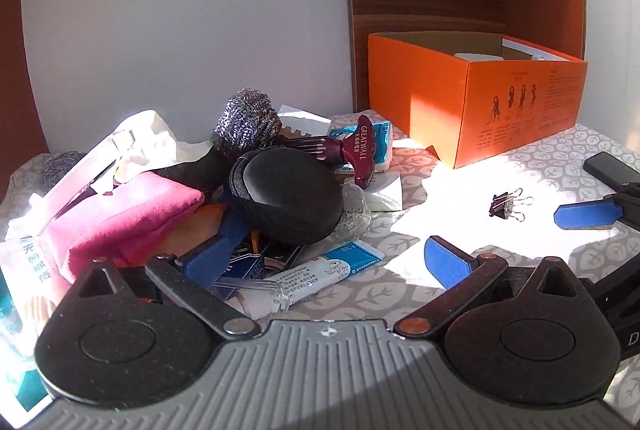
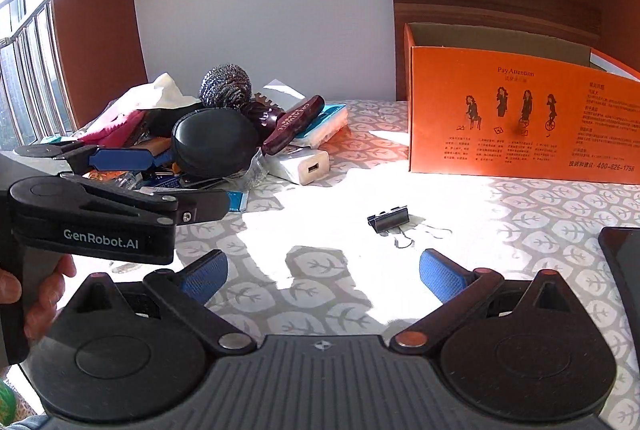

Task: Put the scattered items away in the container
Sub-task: 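Grasp the blue-and-white toothpaste tube with the left tool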

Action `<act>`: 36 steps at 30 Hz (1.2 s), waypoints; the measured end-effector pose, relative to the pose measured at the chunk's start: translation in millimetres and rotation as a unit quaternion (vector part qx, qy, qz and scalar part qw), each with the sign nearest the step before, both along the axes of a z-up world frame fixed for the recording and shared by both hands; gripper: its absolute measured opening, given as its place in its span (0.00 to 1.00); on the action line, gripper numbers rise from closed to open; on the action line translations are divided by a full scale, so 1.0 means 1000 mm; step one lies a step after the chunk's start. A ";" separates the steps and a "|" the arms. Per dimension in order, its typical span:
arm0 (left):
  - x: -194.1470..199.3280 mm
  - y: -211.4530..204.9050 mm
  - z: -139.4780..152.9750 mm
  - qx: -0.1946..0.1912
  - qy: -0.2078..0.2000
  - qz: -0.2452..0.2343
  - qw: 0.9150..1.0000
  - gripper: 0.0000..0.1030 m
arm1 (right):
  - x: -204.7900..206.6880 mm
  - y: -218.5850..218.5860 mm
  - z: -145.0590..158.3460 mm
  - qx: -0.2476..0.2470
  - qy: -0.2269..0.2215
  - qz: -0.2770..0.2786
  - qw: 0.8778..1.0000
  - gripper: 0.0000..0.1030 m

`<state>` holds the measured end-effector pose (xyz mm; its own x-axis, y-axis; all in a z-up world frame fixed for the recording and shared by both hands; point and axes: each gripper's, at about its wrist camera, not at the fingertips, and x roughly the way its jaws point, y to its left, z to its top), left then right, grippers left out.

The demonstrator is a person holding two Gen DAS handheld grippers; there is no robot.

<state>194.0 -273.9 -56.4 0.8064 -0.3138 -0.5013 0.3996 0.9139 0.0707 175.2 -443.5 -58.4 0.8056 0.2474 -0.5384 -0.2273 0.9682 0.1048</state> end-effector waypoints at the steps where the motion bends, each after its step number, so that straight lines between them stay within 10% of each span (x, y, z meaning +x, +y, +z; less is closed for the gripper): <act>1: 0.002 0.003 0.000 0.001 0.003 -0.002 1.000 1.00 | 0.002 -0.001 0.000 0.003 0.002 -0.002 1.000 1.00; 12: 0.010 -0.001 -0.012 0.057 0.029 -0.042 0.997 1.00 | 0.014 0.002 -0.002 0.005 0.009 -0.008 1.000 1.00; 22: 0.012 0.006 -0.011 -0.016 0.083 -0.123 0.989 0.96 | 0.015 -0.018 0.000 0.010 0.000 -0.056 0.998 1.00; 25: 0.010 0.003 -0.012 -0.006 0.083 -0.128 0.988 0.78 | 0.021 -0.018 -0.005 0.003 0.012 -0.061 0.998 1.00; 29: 0.007 0.005 -0.010 -0.006 0.089 -0.142 0.986 0.25 | 0.028 -0.010 -0.009 -0.031 0.033 -0.060 0.997 1.00; 36: 0.003 -0.006 -0.014 0.029 0.063 -0.121 0.990 0.23 | 0.027 -0.006 -0.010 -0.048 0.031 -0.050 0.997 1.00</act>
<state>197.1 -279.6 -70.0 0.6411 -0.4578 -0.6160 0.6148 0.7868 0.0552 202.0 -449.4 -68.5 0.7884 0.1124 -0.6048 -0.1258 0.9918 0.0203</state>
